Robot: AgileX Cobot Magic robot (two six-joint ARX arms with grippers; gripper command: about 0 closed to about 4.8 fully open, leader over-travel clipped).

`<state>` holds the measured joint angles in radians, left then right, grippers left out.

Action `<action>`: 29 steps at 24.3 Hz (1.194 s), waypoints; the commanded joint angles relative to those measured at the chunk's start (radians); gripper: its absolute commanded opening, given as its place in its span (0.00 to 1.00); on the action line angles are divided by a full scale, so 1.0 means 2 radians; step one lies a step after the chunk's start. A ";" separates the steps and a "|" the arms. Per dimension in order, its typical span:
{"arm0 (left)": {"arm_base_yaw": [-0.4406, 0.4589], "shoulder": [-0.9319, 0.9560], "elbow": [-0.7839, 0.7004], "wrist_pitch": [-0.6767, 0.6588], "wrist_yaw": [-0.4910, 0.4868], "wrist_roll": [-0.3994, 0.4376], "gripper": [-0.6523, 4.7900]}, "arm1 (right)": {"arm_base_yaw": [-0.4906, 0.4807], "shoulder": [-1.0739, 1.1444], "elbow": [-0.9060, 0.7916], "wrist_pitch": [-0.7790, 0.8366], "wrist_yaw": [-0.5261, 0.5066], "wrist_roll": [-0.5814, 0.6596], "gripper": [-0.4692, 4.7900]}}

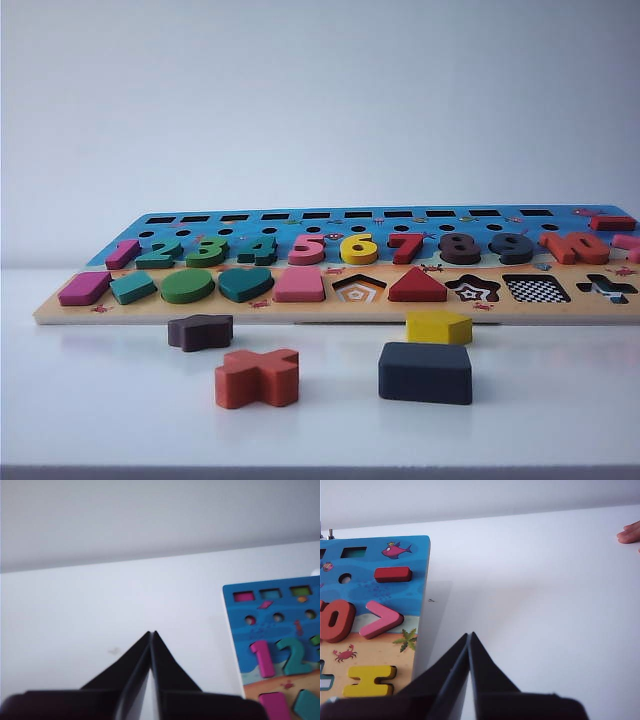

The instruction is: Insert the cube into the slot.

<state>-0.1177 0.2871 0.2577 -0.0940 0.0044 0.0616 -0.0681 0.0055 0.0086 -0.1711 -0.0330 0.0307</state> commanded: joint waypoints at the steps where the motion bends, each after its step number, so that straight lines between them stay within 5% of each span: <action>1: -0.026 0.028 0.031 0.005 0.007 -0.001 0.14 | 0.001 -0.001 -0.001 -0.005 -0.001 0.003 0.08; 15: -0.210 0.134 0.190 -0.198 0.082 -0.001 0.14 | 0.001 -0.001 -0.001 -0.021 -0.014 0.018 0.08; 29: -0.268 0.171 0.224 -0.309 0.141 -0.001 0.14 | 0.001 -0.001 -0.001 -0.021 -0.022 0.028 0.08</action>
<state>-0.6533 0.6212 0.6930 -0.7006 0.2523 0.0616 -0.0681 0.0055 0.0105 -0.1860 -0.0654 0.0822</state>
